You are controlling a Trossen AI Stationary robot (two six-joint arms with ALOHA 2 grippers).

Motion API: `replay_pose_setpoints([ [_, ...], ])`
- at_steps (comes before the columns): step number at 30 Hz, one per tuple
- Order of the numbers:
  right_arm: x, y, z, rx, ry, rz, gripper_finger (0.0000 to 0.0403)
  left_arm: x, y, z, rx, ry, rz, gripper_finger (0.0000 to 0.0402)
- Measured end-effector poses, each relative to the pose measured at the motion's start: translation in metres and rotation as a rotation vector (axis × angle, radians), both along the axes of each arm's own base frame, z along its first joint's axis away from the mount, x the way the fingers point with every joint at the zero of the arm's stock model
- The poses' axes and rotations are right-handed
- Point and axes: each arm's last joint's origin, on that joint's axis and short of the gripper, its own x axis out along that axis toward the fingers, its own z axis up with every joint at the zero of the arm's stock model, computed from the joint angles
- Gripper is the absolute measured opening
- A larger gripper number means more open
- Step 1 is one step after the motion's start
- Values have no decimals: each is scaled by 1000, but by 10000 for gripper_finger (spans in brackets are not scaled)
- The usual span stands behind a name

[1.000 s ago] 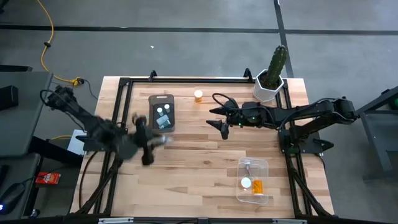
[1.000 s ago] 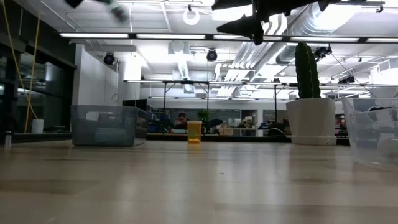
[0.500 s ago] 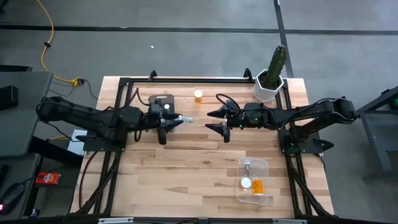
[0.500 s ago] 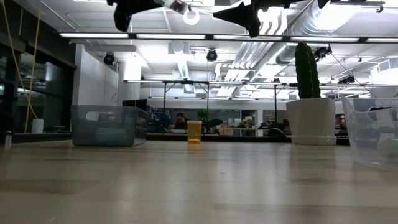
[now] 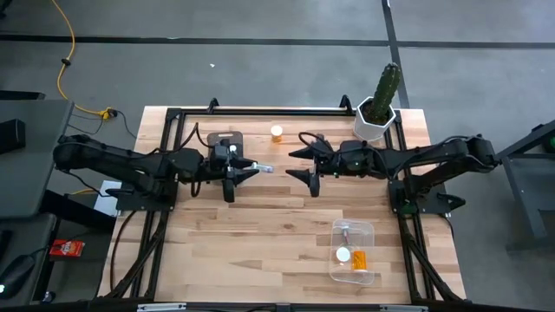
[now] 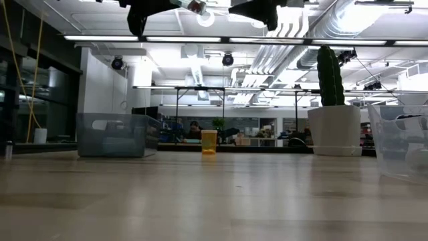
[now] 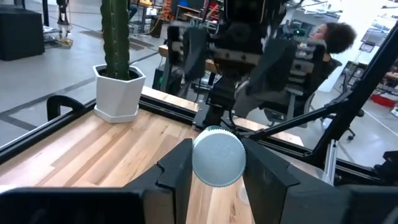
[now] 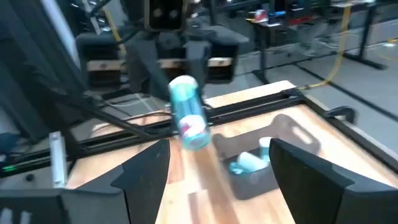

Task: Pick and place medicine bottles into bin by pill shape (circle, oval)
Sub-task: Put the small blue medicine bottle into the transparent bin

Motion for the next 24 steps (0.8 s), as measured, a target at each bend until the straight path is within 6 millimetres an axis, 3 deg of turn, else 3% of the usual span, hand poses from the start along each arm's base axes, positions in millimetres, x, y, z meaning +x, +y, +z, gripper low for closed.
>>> replay_pose_setpoints([
  [5,1,-3,22,-11,90,-94,268,0,0,0,9,5,1,108],
  [9,8,-3,28,-10,116,-88,268,0,2,0,9,5,6,108],
  [24,60,3,12,-28,245,77,268,11,1,-13,-17,57,-65,108],
])
